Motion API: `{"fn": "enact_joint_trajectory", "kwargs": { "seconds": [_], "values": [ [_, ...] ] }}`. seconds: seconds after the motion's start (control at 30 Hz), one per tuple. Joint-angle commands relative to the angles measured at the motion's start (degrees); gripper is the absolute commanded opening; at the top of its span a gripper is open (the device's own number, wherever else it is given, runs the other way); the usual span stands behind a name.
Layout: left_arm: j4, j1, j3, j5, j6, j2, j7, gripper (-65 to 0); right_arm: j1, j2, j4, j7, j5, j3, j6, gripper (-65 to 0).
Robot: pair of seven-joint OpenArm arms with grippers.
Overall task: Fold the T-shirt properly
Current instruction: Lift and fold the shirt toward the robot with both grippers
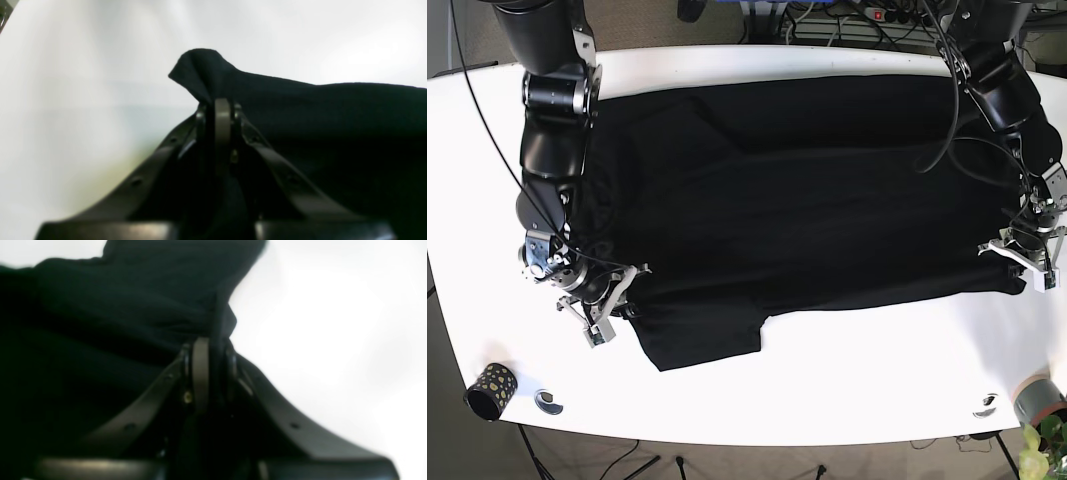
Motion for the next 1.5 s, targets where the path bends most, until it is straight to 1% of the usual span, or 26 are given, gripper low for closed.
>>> {"fn": "enact_joint_trajectory", "kwargs": {
  "seconds": [0.0,0.1,0.27,0.37,0.43,0.53,0.63,0.87,1.03,1.13,1.2,1.27,1.33,1.4,1.47],
  "values": [
    [3.8,-1.1,-0.2,-0.5,-1.1,-0.9,-1.3,-65.0,0.2,0.7,5.6,-0.1,1.0,0.2,0.29,-60.1],
    [6.5,-0.1,-0.4,-0.5,-3.4,0.3,0.8,-65.0,-2.5,0.7,10.5,-1.8,1.1,0.3,0.29,-60.1],
    [12.4,1.7,-2.9,-0.5,-4.8,0.7,5.9,-65.0,-6.9,0.7,18.5,-5.0,1.1,0.4,0.29,-60.1],
    [15.9,2.5,-5.0,-0.5,-6.0,2.5,8.0,-65.0,-9.7,0.9,23.5,-6.7,1.1,0.4,0.29,-60.1],
    [19.1,3.8,-6.5,-0.3,-7.3,3.4,9.8,-65.0,-11.6,1.6,27.0,-8.7,1.1,1.9,0.29,-60.1],
    [22.7,5.9,-7.7,-0.3,-8.3,3.7,12.2,-65.0,-13.9,1.6,30.7,-11.6,1.1,4.9,0.38,-59.9],
    [25.5,8.4,-7.8,-0.4,-8.4,3.7,13.5,-65.0,-15.7,1.7,33.5,-13.0,1.1,5.7,0.46,-59.9],
    [32.8,15.0,-8.8,-0.5,-8.5,7.0,13.8,-65.0,-23.6,2.2,43.3,-14.6,1.1,5.8,0.46,-59.9],
    [35.4,19.2,-9.5,-0.4,-10.6,8.9,13.8,-65.0,-28.8,1.9,48.6,-16.8,1.1,6.0,0.46,-59.9],
    [35.9,22.0,-10.3,-0.4,-11.6,9.2,13.8,-65.0,-31.8,1.3,50.4,-18.0,1.2,8.7,0.46,-59.9],
    [35.8,23.6,-10.9,-0.4,-12.2,9.8,13.8,-65.0,-33.2,0.2,50.9,-18.2,1.2,10.2,0.46,-59.6],
    [35.8,24.7,-12.2,-0.4,-12.7,10.2,13.8,-65.0,-34.3,-0.2,51.0,-18.2,1.2,11.7,0.55,-59.6],
    [35.6,25.5,-13.5,-0.3,-13.6,10.2,13.8,-65.0,-35.4,-0.7,50.6,-18.2,1.2,13.4,2.0,-59.5],
    [35.2,26.3,-14.5,-0.3,-14.7,10.2,13.8,-65.0,-36.3,-0.7,50.4,-18.2,1.0,14.7,2.0,-59.5],
    [34.4,26.8,-14.8,-0.3,-14.9,10.2,13.7,-65.0,-37.0,-0.8,49.6,-18.2,0.8,15.2,2.0,-59.5]
  ]
}}
